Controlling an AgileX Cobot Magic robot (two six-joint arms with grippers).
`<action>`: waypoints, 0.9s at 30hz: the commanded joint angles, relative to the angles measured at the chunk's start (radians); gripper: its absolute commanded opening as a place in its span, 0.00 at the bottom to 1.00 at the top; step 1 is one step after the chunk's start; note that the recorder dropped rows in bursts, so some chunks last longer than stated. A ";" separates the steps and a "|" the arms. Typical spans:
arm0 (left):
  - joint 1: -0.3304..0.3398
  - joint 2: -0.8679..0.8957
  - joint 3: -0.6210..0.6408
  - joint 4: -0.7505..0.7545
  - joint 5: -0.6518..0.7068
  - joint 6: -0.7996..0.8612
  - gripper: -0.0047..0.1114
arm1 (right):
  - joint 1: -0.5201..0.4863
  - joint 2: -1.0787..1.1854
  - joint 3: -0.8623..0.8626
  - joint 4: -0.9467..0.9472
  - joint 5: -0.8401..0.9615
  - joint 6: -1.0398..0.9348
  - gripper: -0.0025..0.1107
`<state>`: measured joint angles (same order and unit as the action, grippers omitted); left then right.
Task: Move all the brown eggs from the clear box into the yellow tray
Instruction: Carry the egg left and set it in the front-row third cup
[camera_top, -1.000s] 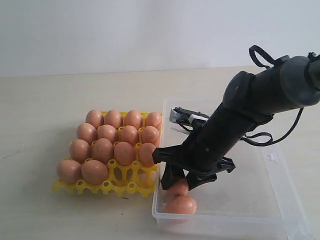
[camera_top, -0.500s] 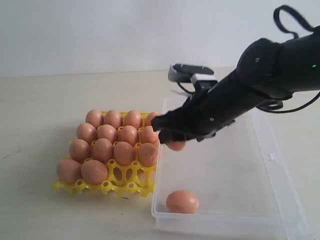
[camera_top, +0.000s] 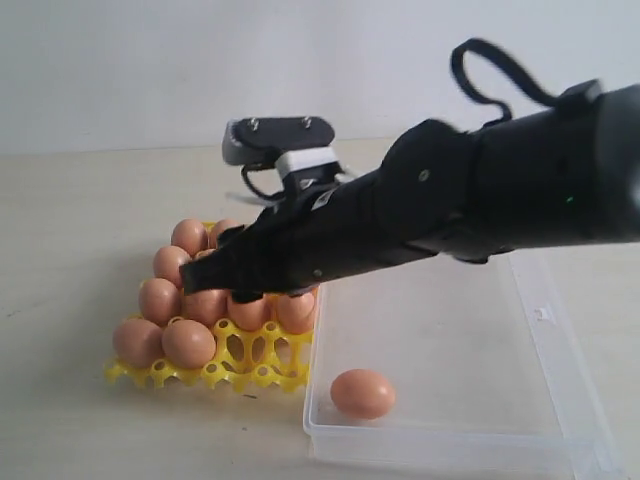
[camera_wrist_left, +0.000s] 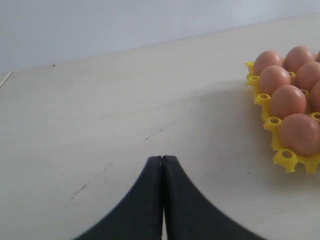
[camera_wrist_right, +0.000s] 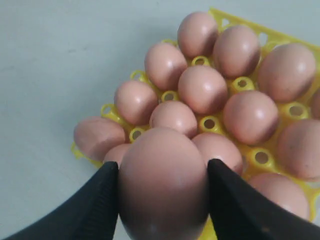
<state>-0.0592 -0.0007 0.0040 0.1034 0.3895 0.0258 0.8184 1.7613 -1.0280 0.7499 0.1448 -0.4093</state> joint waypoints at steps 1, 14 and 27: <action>0.002 0.001 -0.004 -0.002 -0.009 -0.003 0.04 | 0.040 0.071 -0.006 0.008 -0.064 -0.022 0.02; 0.002 0.001 -0.004 -0.002 -0.009 -0.003 0.04 | 0.054 0.127 -0.006 0.006 -0.105 -0.025 0.02; 0.002 0.001 -0.004 -0.002 -0.009 -0.003 0.04 | 0.076 0.138 -0.006 0.029 -0.115 -0.025 0.02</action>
<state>-0.0592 -0.0007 0.0040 0.1034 0.3895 0.0258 0.8910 1.9025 -1.0280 0.7759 0.0468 -0.4271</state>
